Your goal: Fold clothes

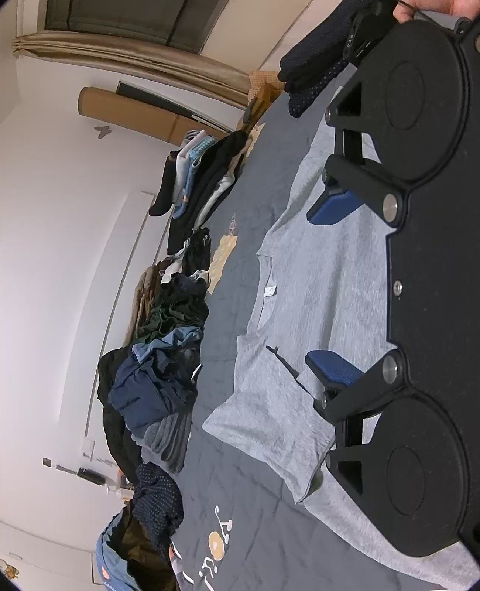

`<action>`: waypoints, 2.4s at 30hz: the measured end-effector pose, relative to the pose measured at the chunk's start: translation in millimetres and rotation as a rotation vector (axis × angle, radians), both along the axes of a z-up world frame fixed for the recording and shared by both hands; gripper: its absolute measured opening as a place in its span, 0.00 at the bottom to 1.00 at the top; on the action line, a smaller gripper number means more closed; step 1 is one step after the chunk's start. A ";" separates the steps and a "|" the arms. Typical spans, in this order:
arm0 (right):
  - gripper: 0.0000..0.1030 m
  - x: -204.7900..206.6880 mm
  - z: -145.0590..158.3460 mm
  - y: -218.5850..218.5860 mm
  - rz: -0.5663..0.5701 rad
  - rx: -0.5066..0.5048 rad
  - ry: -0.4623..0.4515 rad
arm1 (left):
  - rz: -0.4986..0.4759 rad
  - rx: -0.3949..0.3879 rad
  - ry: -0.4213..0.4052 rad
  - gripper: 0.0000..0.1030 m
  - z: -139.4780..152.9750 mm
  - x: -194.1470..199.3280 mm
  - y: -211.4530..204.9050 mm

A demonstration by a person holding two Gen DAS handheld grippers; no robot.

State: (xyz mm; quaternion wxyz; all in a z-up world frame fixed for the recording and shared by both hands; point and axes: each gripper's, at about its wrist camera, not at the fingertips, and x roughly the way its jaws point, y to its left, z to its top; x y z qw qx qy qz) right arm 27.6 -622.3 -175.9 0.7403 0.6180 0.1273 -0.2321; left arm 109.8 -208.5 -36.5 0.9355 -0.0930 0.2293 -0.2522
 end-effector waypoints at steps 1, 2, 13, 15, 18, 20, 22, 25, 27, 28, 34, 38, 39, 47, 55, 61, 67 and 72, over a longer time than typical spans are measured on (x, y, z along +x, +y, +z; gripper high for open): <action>0.54 1.6 2.0 -0.5 0.009 -0.011 0.007 | 0.001 -0.001 -0.001 0.72 0.3 -0.2 0.1; 0.38 3.2 4.1 -1.1 0.018 -0.024 0.016 | 0.002 -0.001 -0.002 0.72 0.7 -0.4 0.3; 0.05 66.7 95.2 66.8 0.432 -0.811 0.199 | 0.026 -0.018 0.014 0.73 4.6 4.7 3.2; 0.05 84.4 106.9 115.6 0.656 -1.169 0.223 | 0.029 -0.018 0.018 0.73 4.3 6.1 3.5; 0.05 95.1 91.9 181.0 1.021 -1.567 0.258 | 0.036 -0.008 0.024 0.73 2.7 9.2 3.8; 0.05 100.2 74.3 206.1 1.184 -1.650 0.311 | 0.036 -0.003 0.037 0.73 0.9 11.4 4.6; 0.05 103.3 66.2 203.8 1.196 -1.546 0.312 | 0.035 0.003 0.049 0.79 -0.8 13.5 5.1; 0.14 103.2 59.8 195.9 1.210 -1.396 0.324 | -0.005 0.050 0.033 0.84 -1.3 14.6 0.1; 0.30 95.2 63.1 187.7 1.198 -1.340 0.287 | -0.032 0.082 0.022 0.84 -1.5 15.3 -3.6; 0.34 92.3 69.3 180.7 1.187 -1.293 0.266 | -0.052 0.108 0.010 0.84 -1.7 15.0 -8.3; 0.49 77.8 107.3 135.8 1.137 -1.013 0.160 | -0.140 0.251 -0.100 0.84 -7.9 2.2 -36.7; 0.50 66.9 129.7 93.1 1.096 -0.925 0.140 | -0.243 0.374 -0.208 0.84 -4.4 -10.4 -69.4; 0.50 63.8 134.1 80.9 1.080 -0.911 0.138 | -0.275 0.410 -0.250 0.84 -4.4 -14.3 -82.3; 0.51 38.1 157.8 0.9 0.808 -0.792 0.096 | -0.590 0.673 -0.522 0.82 -37.6 -51.2 -199.1; 0.53 29.1 158.8 -30.3 0.727 -0.732 0.058 | -0.760 0.831 -0.572 0.63 -90.8 -64.2 -261.0; 0.54 29.1 157.2 -37.8 0.713 -0.711 0.053 | -0.771 0.799 -0.470 0.18 -93.6 -47.1 -278.7; 0.54 31.0 157.1 -37.0 0.711 -0.709 0.051 | -0.736 0.603 -0.334 0.08 -47.5 -13.1 -272.5; 0.55 42.1 147.6 -25.3 0.759 -0.728 0.104 | -0.656 0.390 -0.186 0.08 -1.5 49.2 -268.4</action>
